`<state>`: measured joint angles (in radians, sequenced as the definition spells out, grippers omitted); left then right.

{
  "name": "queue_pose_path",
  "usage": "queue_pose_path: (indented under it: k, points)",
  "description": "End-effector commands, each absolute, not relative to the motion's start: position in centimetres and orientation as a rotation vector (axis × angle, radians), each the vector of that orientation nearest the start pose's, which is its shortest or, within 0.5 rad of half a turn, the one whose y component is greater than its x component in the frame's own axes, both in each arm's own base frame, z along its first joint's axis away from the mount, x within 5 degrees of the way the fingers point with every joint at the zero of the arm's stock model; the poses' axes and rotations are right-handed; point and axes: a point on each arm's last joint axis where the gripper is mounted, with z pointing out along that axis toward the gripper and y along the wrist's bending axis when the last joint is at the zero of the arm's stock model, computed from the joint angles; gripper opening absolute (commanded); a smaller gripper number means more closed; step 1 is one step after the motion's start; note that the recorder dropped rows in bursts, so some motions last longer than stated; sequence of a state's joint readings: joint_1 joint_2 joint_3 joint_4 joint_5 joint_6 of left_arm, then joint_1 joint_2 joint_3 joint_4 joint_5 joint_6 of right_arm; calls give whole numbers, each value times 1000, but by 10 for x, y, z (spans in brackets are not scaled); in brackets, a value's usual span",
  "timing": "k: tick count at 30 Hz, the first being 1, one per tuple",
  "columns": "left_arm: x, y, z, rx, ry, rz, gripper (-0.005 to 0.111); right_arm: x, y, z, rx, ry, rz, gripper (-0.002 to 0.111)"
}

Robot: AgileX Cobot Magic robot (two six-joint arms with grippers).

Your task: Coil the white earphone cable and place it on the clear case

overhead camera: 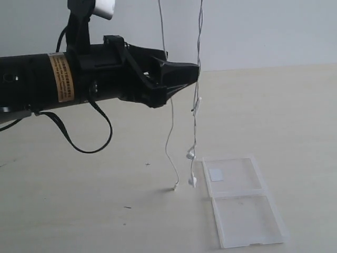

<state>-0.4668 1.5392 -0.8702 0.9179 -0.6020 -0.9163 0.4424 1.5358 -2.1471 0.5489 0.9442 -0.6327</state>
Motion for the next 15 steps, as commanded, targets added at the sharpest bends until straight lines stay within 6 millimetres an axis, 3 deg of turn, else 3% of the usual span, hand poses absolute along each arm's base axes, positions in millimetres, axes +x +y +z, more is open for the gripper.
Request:
queue_pose_path:
  k: [1,11,15]
  points:
    - [271,-198,272,689,1682,-847,71,242,156,574,-902,1482,483,0]
    - [278,-192,266,539,1798,-762,71,254,160,570,-849,1504,515,0]
    - [285,-190,272,503,1818,-721,71,259,161,569,-780,1525,558,0]
